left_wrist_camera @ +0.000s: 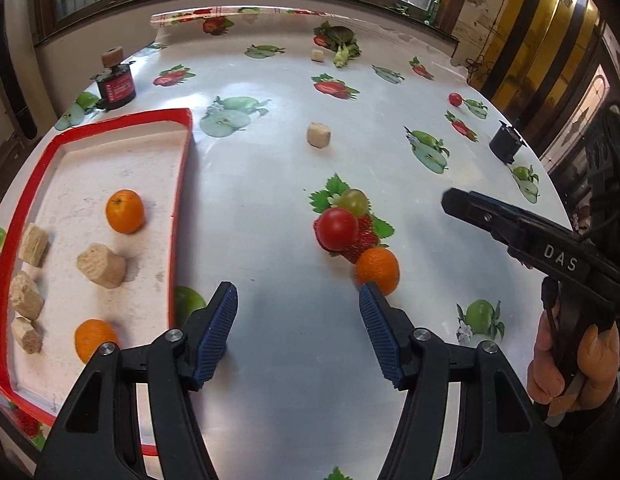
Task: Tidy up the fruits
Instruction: 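Move the right tool to a porous beige block while the left tool approaches an orange, then close the right tool on the beige block while the left tool grasps the orange, then carry the beige block in the right tool while the left tool carries the orange to the tray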
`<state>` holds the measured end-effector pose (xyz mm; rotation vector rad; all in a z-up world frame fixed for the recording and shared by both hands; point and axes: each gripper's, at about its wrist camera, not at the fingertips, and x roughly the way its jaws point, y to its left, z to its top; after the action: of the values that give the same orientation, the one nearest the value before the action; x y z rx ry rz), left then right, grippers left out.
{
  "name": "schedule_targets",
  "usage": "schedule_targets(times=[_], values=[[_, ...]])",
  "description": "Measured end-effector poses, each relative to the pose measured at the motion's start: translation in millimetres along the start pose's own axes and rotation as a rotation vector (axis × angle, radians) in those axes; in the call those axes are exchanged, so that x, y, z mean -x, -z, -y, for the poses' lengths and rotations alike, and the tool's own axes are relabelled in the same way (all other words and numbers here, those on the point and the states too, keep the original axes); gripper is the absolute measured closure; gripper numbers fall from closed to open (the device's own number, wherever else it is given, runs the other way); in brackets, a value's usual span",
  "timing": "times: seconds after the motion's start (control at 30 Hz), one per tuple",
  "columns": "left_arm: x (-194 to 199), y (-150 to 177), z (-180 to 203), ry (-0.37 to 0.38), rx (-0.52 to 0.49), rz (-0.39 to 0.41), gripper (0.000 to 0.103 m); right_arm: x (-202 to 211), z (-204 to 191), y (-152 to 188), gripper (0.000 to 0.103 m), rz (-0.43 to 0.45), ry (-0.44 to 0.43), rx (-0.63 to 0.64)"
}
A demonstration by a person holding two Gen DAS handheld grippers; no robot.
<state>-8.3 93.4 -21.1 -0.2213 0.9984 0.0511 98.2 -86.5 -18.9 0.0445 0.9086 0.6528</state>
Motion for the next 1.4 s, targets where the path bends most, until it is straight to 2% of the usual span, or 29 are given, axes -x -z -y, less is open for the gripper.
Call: schedule_targets(times=[0.2, 0.37, 0.43, 0.57, 0.63, 0.73, 0.8, 0.83, 1.17, 1.4], values=[[-19, -2, 22, 0.041, -0.019, -0.017, 0.041, -18, -9, -21, 0.054, -0.006, -0.026, 0.033], [-41, -6, 29, 0.077, -0.002, -0.036, 0.041, -49, -14, -50, 0.054, -0.02, -0.038, 0.079], [-51, -7, 32, 0.073, -0.005, -0.053, 0.041, -66, -17, -61, 0.054, -0.036, -0.049, 0.101], [-55, -9, 38, 0.027, -0.037, -0.03, 0.041, -103, -28, -76, 0.054, -0.073, -0.035, 0.161], [-55, -11, 36, 0.037, -0.047, -0.025, 0.056, -122, -33, -80, 0.054, -0.093, -0.024, 0.187], [-52, -12, 32, 0.091, -0.045, -0.031, 0.069, -148, -36, -82, 0.058, -0.135, 0.0, 0.215], [-46, -12, 31, 0.084, -0.055, -0.011, 0.072, -150, -40, -83, 0.063, -0.114, 0.025, 0.242], [-43, -12, 29, 0.075, -0.055, -0.006, 0.072, -149, -42, -83, 0.076, -0.113, 0.039, 0.25], [-15, -6, 6, 0.087, -0.008, 0.038, 0.072, -90, -34, -62, 0.077, -0.038, 0.001, 0.214], [2, -10, -6, 0.043, 0.001, 0.084, 0.072, -47, -40, -50, 0.077, 0.019, -0.046, 0.188]])
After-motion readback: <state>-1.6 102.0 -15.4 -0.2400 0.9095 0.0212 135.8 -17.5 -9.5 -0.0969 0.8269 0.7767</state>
